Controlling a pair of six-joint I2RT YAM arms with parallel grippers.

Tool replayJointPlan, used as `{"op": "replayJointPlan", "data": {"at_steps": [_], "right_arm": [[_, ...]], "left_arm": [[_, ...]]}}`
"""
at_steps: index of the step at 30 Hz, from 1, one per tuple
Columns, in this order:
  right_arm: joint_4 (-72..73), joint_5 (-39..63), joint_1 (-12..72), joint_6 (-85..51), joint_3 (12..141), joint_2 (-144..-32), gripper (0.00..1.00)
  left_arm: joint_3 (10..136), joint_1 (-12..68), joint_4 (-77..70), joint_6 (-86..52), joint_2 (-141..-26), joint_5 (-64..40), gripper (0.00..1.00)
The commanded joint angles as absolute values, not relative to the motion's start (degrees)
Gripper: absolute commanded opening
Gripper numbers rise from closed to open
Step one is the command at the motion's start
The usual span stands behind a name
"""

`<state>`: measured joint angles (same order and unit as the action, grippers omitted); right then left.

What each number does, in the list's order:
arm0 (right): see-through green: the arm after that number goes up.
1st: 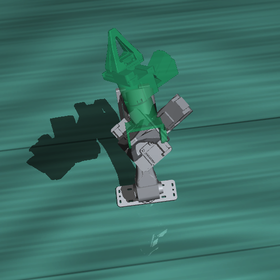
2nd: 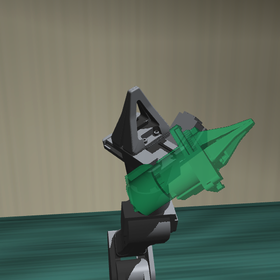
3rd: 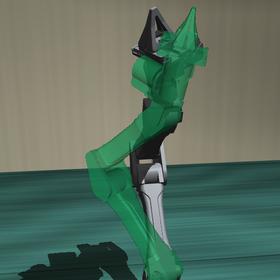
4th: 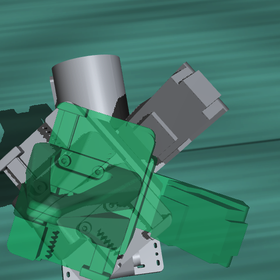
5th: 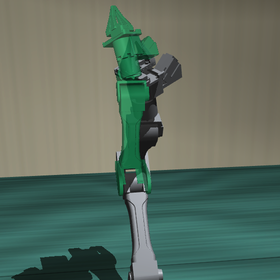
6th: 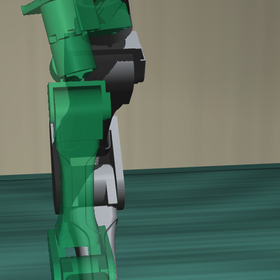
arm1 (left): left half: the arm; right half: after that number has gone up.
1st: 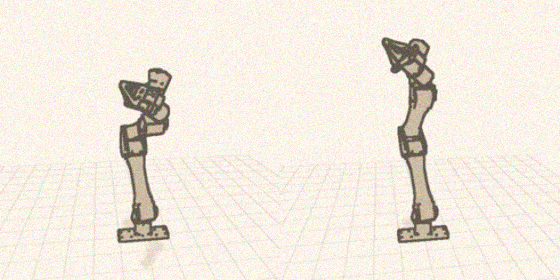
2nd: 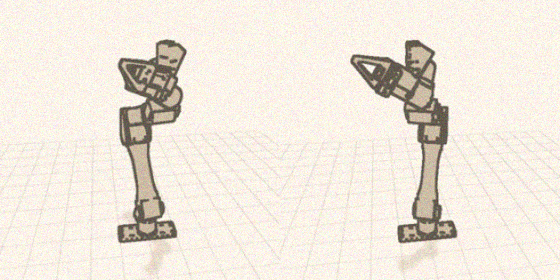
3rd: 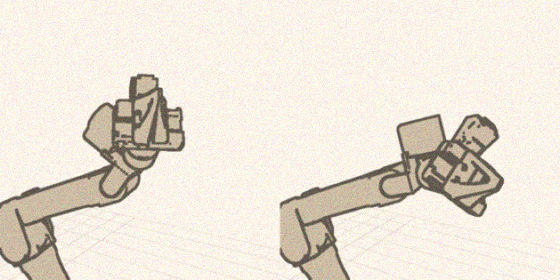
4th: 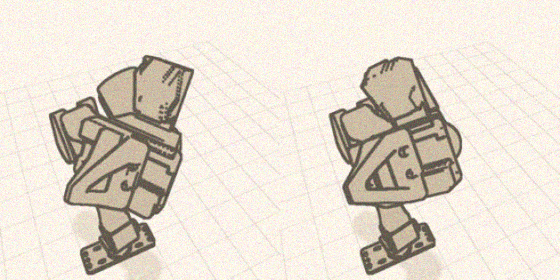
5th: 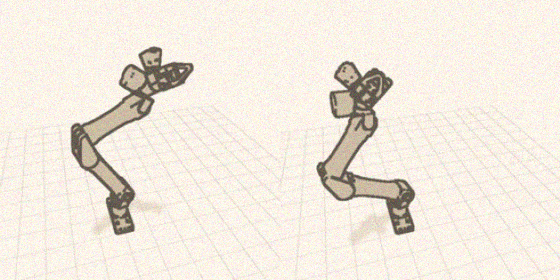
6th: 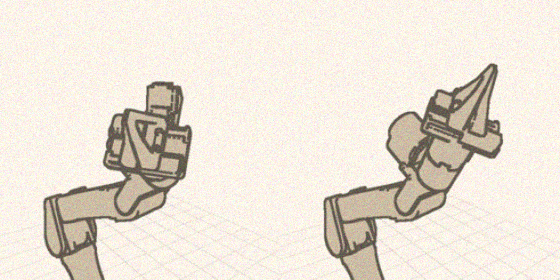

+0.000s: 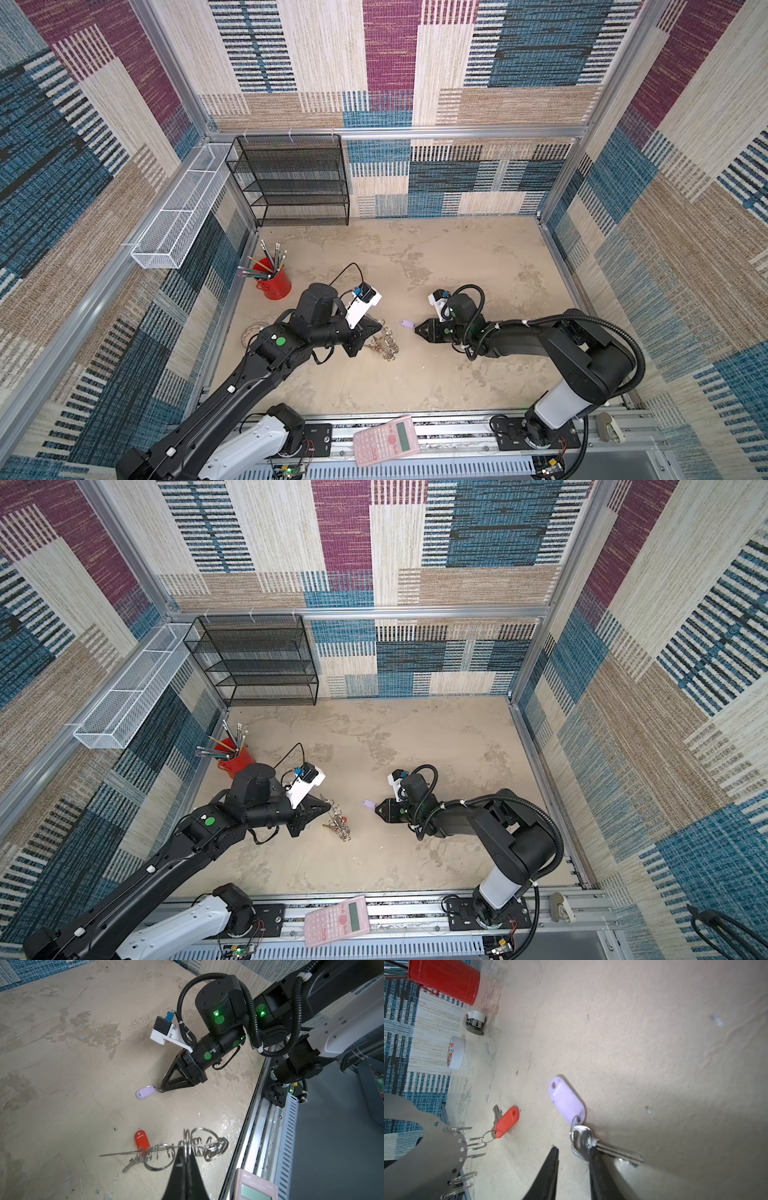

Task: Attach keys to a key ring
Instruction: Place the key at the center of the table, then pick up the key from the center of the table.

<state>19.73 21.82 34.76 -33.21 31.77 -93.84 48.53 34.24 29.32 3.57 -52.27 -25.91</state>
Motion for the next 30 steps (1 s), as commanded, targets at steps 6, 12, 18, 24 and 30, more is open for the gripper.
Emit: {"op": "replayJointPlan", "data": {"at_steps": [6, 12, 18, 24, 30], "right_arm": [[23.3, 15.9, 35.2, -34.9, 31.8, -94.4, 0.18], [26.8, 16.2, 36.2, -34.1, 29.6, -91.5, 0.23], [29.7, 15.7, 37.7, -31.4, 28.0, -90.6, 0.30], [31.3, 14.5, 38.4, -30.0, 29.1, -93.5, 0.29], [31.1, 12.9, 39.2, -29.1, 30.6, -94.8, 0.26]], "left_arm": [[48.4, 34.3, 26.7, 3.2, -52.5, -27.4, 0.00], [48.5, 34.3, 26.8, 3.3, -52.6, -27.4, 0.00], [48.5, 34.3, 26.7, 3.3, -52.7, -27.6, 0.00], [48.4, 34.3, 26.7, 3.2, -52.9, -27.8, 0.00], [48.4, 34.2, 26.7, 3.1, -53.1, -27.8, 0.00]]}}
